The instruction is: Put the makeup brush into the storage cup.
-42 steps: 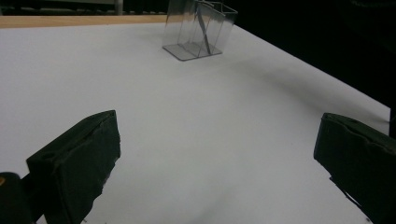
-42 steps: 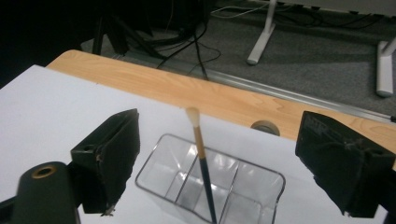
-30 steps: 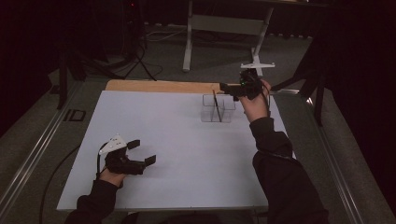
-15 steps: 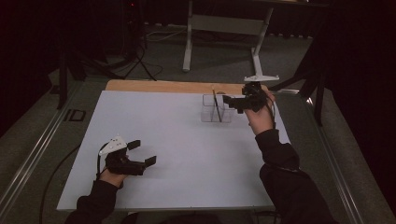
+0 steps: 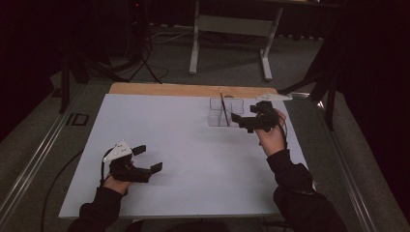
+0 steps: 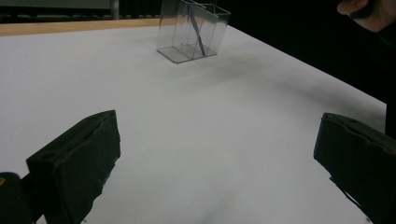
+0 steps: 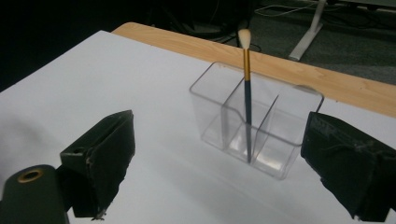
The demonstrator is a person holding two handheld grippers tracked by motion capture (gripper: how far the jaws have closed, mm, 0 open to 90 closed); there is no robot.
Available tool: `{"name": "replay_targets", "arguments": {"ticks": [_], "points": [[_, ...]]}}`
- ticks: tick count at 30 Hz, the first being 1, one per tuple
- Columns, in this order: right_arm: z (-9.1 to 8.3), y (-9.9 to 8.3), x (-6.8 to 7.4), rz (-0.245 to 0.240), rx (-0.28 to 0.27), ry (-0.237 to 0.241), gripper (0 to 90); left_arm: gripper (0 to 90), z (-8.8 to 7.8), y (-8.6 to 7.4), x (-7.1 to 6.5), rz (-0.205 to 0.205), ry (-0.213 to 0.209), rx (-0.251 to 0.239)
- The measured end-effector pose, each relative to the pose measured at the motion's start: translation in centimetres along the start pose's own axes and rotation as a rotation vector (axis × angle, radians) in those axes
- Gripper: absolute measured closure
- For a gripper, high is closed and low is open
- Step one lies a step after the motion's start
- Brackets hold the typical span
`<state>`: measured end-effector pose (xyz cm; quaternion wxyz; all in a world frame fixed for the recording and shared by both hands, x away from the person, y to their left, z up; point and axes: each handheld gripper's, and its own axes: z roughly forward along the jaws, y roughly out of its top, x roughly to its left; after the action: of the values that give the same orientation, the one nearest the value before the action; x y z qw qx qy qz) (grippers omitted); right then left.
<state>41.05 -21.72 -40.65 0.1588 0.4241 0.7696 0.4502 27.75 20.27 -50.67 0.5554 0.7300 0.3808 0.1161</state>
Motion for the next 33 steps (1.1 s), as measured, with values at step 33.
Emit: {"name": "replay_targets", "arguments": {"ticks": [33], "points": [[-2.2, -8.0, 1.7, -0.049, 0.044, 0.107, 10.8, 0.8, -0.1, 0.1, -0.2, 0.003, -0.007, -0.005]]}}
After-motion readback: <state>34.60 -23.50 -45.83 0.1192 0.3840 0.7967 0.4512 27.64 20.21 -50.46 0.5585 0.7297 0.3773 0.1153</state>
